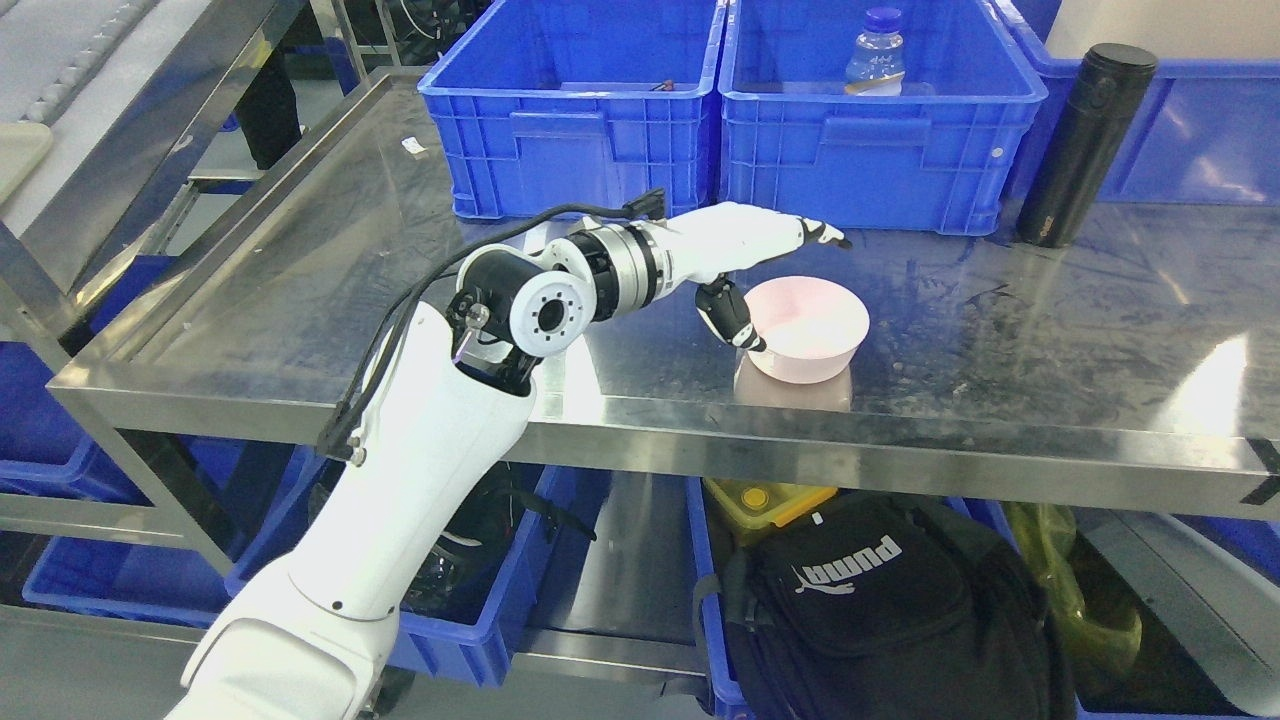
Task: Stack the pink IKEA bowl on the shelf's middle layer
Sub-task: 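Close the left hand fingers around the pink bowl's rim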
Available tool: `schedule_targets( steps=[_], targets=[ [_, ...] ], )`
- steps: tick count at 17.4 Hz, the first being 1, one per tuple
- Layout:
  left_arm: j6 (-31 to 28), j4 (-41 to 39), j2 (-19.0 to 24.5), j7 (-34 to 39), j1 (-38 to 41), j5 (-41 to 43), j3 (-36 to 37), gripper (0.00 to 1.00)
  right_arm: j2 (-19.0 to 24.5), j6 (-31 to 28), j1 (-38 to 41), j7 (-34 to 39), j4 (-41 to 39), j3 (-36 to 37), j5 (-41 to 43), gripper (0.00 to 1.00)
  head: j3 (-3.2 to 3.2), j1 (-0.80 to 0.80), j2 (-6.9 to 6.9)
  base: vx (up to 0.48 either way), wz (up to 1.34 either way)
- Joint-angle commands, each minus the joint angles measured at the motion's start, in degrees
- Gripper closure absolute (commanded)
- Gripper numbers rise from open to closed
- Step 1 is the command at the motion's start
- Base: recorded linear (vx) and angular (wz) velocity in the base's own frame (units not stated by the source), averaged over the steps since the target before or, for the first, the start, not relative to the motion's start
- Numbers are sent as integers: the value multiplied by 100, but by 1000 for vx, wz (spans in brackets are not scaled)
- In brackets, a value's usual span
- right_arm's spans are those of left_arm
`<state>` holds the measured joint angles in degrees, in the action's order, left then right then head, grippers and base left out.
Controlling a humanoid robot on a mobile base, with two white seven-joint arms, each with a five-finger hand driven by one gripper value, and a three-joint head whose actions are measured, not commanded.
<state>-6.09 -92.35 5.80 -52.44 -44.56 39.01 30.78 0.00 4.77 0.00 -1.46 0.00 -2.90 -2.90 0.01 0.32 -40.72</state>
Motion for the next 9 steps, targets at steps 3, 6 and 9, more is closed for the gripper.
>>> schedule_targets(
  steps=[3,6,9],
  targets=[
    [-76,137,-246,-231,-123,792,683,22,-100,-2,123,-4,-100,0,0,0,0,0,0,0,0],
    [-76,235,-246,-231,-123,916,727,22,-100,-2,123,-4,-100,0,0,0,0,0,0,0,0],
    [-76,305,-246,-231,-106,1021,727,22,-100,-2,123,-4,-100,0,0,0,0,0,0,0,0]
  ],
)
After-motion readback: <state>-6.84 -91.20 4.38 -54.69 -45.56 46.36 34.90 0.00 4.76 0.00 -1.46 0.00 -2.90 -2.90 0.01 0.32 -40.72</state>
